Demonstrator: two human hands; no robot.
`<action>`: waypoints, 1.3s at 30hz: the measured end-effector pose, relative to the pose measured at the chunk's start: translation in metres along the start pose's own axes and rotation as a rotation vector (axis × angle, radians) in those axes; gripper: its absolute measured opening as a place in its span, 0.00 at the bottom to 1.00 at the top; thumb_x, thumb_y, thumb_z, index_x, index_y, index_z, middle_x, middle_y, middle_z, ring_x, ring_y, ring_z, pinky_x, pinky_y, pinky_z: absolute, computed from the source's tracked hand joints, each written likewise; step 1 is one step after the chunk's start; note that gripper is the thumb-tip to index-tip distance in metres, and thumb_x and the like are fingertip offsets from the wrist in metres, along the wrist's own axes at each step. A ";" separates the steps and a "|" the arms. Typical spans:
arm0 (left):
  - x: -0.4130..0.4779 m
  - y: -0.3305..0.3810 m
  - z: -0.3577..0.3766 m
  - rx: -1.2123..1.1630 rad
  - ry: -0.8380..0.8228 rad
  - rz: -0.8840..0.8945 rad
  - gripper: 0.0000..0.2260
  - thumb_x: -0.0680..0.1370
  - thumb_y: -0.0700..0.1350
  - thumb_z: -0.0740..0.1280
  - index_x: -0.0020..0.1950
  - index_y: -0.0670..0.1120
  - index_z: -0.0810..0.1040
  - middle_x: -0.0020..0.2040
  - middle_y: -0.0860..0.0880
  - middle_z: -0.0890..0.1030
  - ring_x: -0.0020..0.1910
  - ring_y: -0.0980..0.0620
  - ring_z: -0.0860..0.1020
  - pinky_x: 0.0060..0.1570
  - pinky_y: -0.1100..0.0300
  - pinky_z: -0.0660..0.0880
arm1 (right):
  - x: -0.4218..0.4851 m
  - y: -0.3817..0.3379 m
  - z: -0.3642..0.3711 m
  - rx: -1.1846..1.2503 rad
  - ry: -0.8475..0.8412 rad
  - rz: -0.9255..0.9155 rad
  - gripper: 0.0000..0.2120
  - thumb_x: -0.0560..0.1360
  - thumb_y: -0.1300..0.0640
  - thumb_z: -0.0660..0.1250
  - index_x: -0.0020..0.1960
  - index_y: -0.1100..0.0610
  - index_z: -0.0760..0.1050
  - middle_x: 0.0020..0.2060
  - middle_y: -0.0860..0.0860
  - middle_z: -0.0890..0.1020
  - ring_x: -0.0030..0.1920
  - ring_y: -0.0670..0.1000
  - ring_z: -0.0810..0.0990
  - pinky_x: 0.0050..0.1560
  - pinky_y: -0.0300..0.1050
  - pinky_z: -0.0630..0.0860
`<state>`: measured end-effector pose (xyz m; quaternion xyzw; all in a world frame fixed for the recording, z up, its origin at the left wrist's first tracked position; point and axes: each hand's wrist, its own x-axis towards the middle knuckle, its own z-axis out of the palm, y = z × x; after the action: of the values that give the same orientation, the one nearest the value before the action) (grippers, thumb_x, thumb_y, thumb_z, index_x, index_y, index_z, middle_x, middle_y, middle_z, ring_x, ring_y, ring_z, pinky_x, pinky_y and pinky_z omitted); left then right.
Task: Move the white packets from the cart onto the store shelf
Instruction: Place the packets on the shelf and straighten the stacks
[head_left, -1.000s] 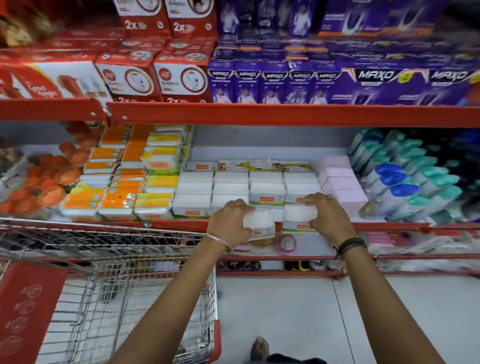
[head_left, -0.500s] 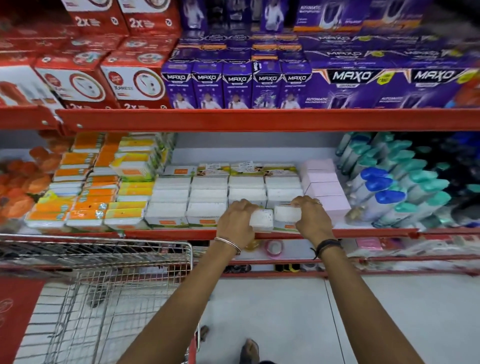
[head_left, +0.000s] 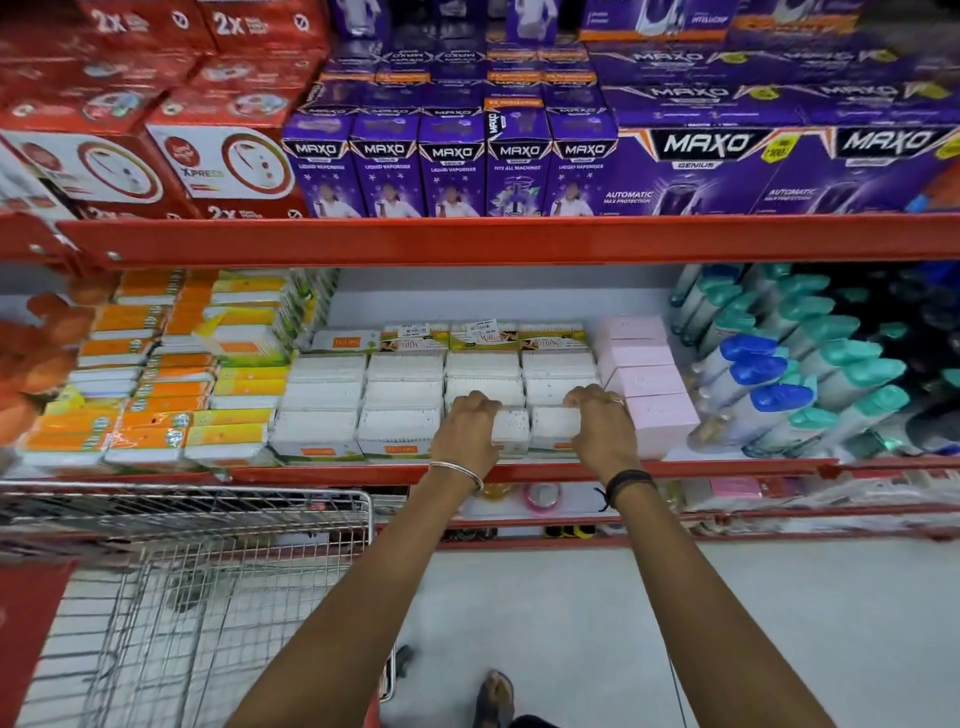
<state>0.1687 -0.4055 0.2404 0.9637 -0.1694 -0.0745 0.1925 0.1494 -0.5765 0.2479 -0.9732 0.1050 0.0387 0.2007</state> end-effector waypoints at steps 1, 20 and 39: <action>0.001 -0.001 0.001 -0.001 0.001 0.003 0.27 0.70 0.28 0.64 0.67 0.42 0.69 0.64 0.42 0.72 0.64 0.43 0.67 0.61 0.52 0.73 | 0.000 0.000 0.002 -0.008 0.015 0.003 0.27 0.65 0.78 0.63 0.59 0.58 0.74 0.60 0.56 0.75 0.61 0.59 0.72 0.64 0.49 0.70; -0.016 0.029 0.035 -1.580 0.290 -1.007 0.19 0.78 0.43 0.64 0.66 0.38 0.63 0.60 0.38 0.72 0.54 0.42 0.75 0.54 0.51 0.74 | -0.019 -0.011 0.037 1.628 -0.044 0.937 0.21 0.77 0.53 0.64 0.67 0.62 0.67 0.64 0.62 0.74 0.61 0.57 0.78 0.69 0.52 0.70; -0.009 0.000 0.023 -1.838 0.073 -1.052 0.21 0.80 0.46 0.60 0.71 0.41 0.62 0.62 0.38 0.71 0.58 0.42 0.74 0.60 0.49 0.73 | -0.025 -0.023 0.044 1.629 -0.069 0.906 0.23 0.74 0.55 0.69 0.65 0.63 0.68 0.64 0.63 0.74 0.53 0.56 0.82 0.59 0.45 0.78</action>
<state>0.1554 -0.4099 0.2199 0.4013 0.3964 -0.2189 0.7962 0.1289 -0.5340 0.2195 -0.3968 0.4633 0.0564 0.7904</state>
